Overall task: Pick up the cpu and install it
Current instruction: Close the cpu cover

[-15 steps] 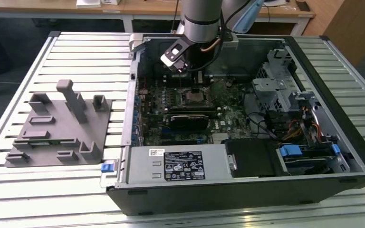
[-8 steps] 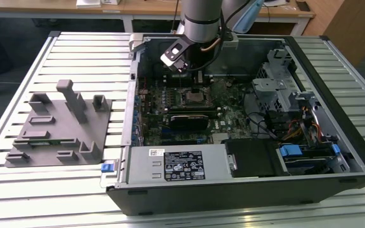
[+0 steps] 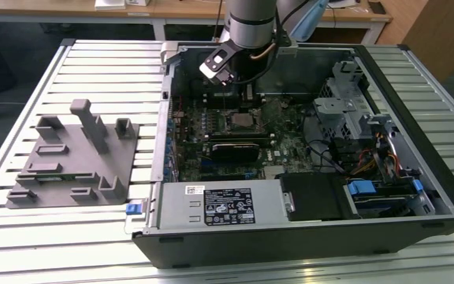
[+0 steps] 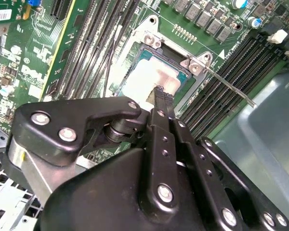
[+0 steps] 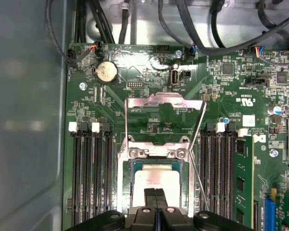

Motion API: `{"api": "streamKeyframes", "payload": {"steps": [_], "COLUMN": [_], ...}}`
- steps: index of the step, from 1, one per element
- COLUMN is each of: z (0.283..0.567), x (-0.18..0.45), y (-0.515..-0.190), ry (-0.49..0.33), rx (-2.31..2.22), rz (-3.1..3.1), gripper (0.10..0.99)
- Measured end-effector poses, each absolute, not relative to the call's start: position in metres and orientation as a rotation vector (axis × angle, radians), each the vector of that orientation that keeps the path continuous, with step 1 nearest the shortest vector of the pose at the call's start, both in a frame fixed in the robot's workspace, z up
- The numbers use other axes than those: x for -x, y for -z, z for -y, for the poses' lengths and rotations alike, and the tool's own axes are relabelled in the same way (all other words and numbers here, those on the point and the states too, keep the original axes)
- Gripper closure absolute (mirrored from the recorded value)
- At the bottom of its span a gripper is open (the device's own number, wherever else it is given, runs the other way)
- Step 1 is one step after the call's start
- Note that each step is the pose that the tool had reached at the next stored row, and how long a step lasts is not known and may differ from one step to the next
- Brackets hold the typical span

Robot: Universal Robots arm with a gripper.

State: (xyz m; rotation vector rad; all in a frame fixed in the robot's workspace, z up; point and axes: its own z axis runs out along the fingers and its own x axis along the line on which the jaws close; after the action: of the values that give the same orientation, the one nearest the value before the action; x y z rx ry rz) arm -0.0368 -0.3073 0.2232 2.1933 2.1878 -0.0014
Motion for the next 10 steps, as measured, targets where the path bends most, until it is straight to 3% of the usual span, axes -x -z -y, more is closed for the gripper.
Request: {"api": "streamKeyframes", "payload": {"steps": [10], "z": [0.3073], "x": [0.0366], "y": [-0.2293], "ry": [0.001], "rx": [-2.195], "rz": [-2.190], "gripper": [0.965]}}
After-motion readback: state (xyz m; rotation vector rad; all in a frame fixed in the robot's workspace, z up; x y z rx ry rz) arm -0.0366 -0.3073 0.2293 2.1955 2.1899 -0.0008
